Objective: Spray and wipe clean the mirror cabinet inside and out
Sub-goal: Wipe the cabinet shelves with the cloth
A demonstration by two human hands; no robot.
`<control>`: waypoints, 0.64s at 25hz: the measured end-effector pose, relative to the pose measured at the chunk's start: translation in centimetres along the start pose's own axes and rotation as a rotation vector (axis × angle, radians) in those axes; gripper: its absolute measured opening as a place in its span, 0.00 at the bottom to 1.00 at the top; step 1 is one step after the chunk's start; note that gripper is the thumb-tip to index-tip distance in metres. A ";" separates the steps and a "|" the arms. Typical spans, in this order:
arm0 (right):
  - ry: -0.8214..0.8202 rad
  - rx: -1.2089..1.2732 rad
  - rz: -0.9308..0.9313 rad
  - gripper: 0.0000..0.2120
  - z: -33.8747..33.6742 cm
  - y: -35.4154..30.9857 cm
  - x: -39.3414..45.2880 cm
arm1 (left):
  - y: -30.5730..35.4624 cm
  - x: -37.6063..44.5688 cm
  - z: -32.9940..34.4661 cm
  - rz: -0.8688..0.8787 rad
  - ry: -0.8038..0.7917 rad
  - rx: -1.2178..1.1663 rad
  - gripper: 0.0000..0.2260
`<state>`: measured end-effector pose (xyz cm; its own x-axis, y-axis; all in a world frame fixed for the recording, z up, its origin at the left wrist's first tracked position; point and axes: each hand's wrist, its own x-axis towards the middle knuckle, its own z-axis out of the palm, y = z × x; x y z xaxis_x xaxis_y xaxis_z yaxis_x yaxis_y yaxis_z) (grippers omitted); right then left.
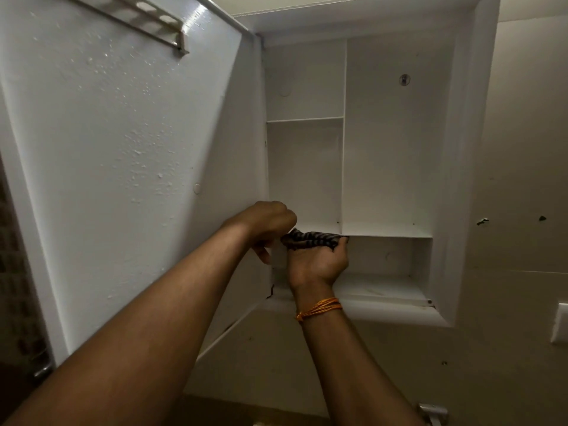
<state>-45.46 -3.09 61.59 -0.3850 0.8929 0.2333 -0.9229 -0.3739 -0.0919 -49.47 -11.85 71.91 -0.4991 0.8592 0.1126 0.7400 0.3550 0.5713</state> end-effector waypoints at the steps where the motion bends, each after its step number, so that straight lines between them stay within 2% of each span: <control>1: -0.020 -0.018 0.013 0.25 -0.1 0.8 -0.1 | 0.0 -0.1 0.0 0.002 -0.019 -0.027 0.14; 5: -0.097 -0.116 0.039 0.27 -1.2 3.1 -0.2 | -0.2 -0.3 0.0 0.000 -0.043 -0.079 0.33; 7: -0.070 -0.219 0.048 0.25 -2.0 3.6 -0.4 | -0.4 -0.3 0.0 0.019 -0.050 -0.089 0.35; 11: -0.132 -0.439 0.031 0.19 -2.8 3.0 -0.4 | -0.6 -0.2 0.2 0.039 -0.042 -0.083 0.38; 13: -0.125 -0.721 0.052 0.15 -2.9 2.1 -0.4 | -0.4 -0.4 0.3 0.042 -0.028 -0.050 0.38; 16: -0.188 -1.351 0.070 0.12 -2.3 0.6 -0.6 | 0.2 -0.5 0.5 0.055 -0.011 0.053 0.37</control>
<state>-45.78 -3.27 59.20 -0.5241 0.7946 0.3066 -0.2298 0.2147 -0.9493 -48.83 -12.07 71.60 -0.4521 0.8819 0.1335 0.7892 0.3257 0.5207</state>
